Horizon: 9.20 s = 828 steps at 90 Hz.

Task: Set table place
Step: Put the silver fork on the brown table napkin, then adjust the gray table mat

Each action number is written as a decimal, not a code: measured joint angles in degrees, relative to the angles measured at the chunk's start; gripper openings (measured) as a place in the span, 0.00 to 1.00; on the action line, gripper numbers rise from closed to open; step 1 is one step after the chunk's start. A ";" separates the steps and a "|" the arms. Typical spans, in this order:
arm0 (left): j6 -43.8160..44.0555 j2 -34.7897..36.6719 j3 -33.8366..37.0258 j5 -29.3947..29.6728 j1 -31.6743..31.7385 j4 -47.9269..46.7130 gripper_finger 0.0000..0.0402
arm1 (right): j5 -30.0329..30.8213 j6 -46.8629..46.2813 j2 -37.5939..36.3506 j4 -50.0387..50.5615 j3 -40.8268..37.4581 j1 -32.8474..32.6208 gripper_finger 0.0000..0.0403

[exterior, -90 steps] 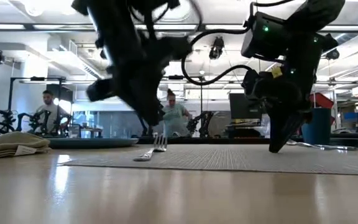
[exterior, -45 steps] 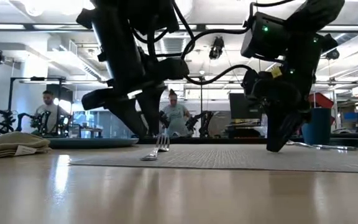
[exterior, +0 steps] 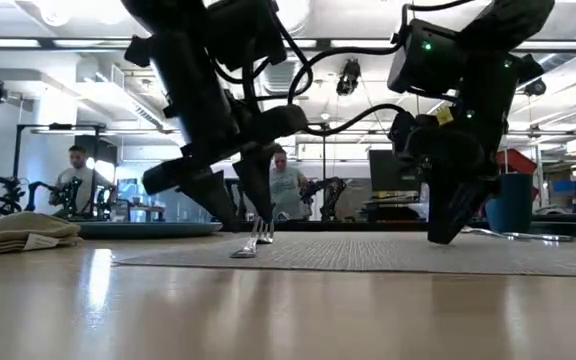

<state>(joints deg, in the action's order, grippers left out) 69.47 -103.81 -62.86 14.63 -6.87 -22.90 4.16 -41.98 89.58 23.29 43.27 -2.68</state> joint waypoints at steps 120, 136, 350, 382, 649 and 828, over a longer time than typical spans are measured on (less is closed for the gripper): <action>-3.92 -0.17 1.14 -6.21 -1.49 -3.80 0.40 | -15.10 -6.08 6.88 -18.69 0.66 -0.04 0.00; -4.51 -0.11 1.68 -4.57 -1.71 -3.89 0.34 | -14.71 -6.74 6.88 -19.00 0.66 -0.04 0.00; 52.54 31.33 29.73 -8.08 -34.24 -23.73 0.00 | -13.14 -1.90 6.84 -19.12 0.66 -0.02 0.00; 52.08 31.56 29.56 -16.62 -34.24 -27.06 0.12 | -13.14 -1.90 6.82 -18.93 0.68 -0.02 0.00; -73.34 3.85 2.57 -33.82 23.52 -6.92 0.00 | -7.65 -16.45 3.98 -0.03 5.89 -0.39 0.00; -63.15 1.86 5.90 -21.67 10.96 1.17 0.00 | -7.47 10.90 4.33 11.48 9.30 30.09 0.00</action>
<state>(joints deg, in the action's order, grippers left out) 6.31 -101.95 -56.96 -7.04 4.10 -21.72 -3.30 -31.08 93.91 34.77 52.57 27.41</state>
